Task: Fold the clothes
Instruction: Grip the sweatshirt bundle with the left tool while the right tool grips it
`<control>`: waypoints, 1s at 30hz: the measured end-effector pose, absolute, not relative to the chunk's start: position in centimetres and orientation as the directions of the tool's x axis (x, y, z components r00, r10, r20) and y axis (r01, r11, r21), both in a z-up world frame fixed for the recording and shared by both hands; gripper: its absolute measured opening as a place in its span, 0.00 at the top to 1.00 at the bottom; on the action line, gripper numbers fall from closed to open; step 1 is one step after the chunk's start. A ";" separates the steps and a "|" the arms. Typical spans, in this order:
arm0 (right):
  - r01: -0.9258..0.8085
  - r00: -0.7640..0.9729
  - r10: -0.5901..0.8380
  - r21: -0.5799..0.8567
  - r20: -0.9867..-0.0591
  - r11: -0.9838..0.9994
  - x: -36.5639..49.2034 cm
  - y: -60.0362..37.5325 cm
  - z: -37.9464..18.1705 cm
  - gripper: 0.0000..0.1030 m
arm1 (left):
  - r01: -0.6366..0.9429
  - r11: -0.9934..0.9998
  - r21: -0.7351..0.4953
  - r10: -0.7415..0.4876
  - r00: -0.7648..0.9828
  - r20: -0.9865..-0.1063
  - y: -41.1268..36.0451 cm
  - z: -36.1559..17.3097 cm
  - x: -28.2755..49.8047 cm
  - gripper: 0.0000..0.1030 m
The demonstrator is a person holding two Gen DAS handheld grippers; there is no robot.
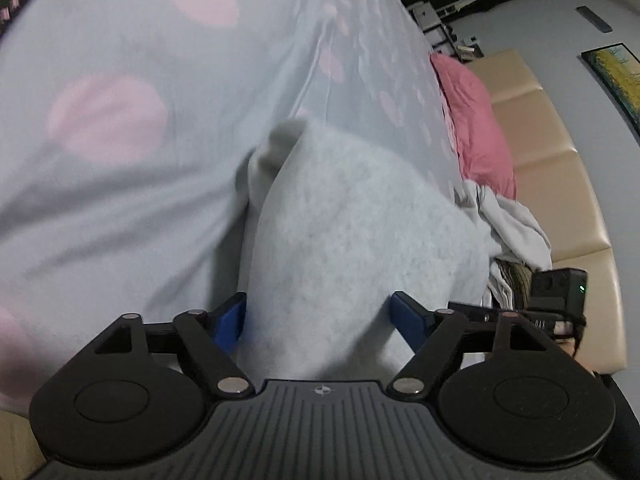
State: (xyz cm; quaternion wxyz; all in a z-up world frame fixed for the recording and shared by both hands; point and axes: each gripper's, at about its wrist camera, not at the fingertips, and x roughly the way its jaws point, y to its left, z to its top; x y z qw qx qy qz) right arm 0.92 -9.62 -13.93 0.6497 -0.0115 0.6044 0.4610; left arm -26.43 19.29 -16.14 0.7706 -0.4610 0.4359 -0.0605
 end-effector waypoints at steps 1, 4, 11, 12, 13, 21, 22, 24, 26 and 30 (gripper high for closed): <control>-0.602 -0.174 0.594 0.562 -0.785 0.567 1.1 -9.9 -14.4 0.00 | -0.309 0.557 -0.771 -0.502 0.615 -0.608 19.4 -16.7 -26.4 0.19; -0.593 -0.200 0.621 0.598 -0.758 0.539 1.5 -10.4 -15.5 0.00 | -0.299 0.530 -0.793 -0.513 0.632 -0.581 19.6 -17.8 -26.7 0.12; -0.650 -0.211 0.592 0.564 -0.778 0.510 1.9 -9.8 -13.7 0.00 | -0.260 0.528 -0.809 -0.519 0.655 -0.549 19.8 -17.6 -26.9 0.11; -0.665 -0.205 0.590 0.554 -0.781 0.502 1.9 -9.8 -13.5 0.00 | -0.256 0.525 -0.812 -0.522 0.656 -0.545 19.9 -17.7 -26.9 0.11; -0.677 -0.201 0.588 0.545 -0.783 0.495 1.9 -9.8 -13.5 0.00 | -0.253 0.530 -0.809 -0.521 0.656 -0.546 19.9 -17.7 -26.9 0.11; -0.574 -0.211 0.623 0.612 -0.753 0.545 1.5 -10.8 -16.6 0.00 | -0.245 0.628 -0.738 -0.474 0.632 -0.613 17.8 -16.5 -25.8 0.00; -0.573 -0.209 0.621 0.609 -0.756 0.548 1.4 -10.8 -16.5 0.00 | -0.241 0.645 -0.725 -0.463 0.632 -0.622 17.3 -16.3 -25.8 0.00; -0.574 -0.209 0.612 0.602 -0.763 0.555 1.4 -10.7 -16.3 0.00 | -0.241 0.658 -0.713 -0.449 0.635 -0.629 16.9 -16.1 -25.8 0.00; -0.572 -0.204 0.610 0.599 -0.766 0.560 1.2 -10.5 -16.2 0.00 | -0.243 0.665 -0.707 -0.440 0.637 -0.633 16.7 -16.0 -25.8 0.00; -0.578 -0.194 0.613 0.594 -0.766 0.559 1.0 -10.7 -16.1 0.00 | -0.236 0.668 -0.706 -0.448 0.631 -0.634 16.8 -16.0 -25.9 0.00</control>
